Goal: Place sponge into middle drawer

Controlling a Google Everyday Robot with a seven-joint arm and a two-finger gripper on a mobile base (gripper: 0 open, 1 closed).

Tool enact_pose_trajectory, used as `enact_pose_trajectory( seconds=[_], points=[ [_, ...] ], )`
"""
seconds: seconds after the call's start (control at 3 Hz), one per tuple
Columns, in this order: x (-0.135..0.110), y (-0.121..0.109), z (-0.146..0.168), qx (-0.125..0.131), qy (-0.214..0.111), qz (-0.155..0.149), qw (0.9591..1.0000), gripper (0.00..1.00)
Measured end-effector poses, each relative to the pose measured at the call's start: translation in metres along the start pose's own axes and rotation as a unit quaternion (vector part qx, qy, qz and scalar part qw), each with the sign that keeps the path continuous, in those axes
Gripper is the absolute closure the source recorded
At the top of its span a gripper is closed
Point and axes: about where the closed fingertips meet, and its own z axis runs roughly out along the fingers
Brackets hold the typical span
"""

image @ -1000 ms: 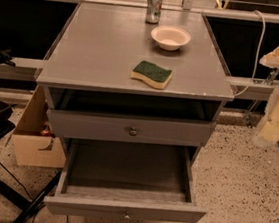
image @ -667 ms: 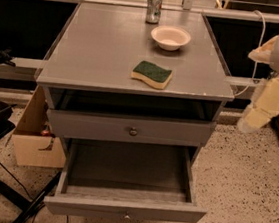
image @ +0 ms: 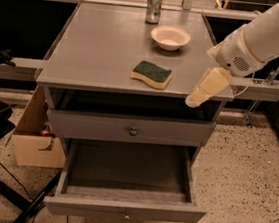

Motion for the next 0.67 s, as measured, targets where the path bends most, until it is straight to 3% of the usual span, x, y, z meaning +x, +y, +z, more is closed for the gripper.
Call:
enact_pose_trajectory(
  seconds=[0.33,0.67],
  points=[
    [-0.021,-0.035,0.054,0.016,-0.020,0.005,0.9997,0.00],
    [-0.032,-0.063,0.081,0.019,-0.031,0.013,0.9993,0.00]
  ],
)
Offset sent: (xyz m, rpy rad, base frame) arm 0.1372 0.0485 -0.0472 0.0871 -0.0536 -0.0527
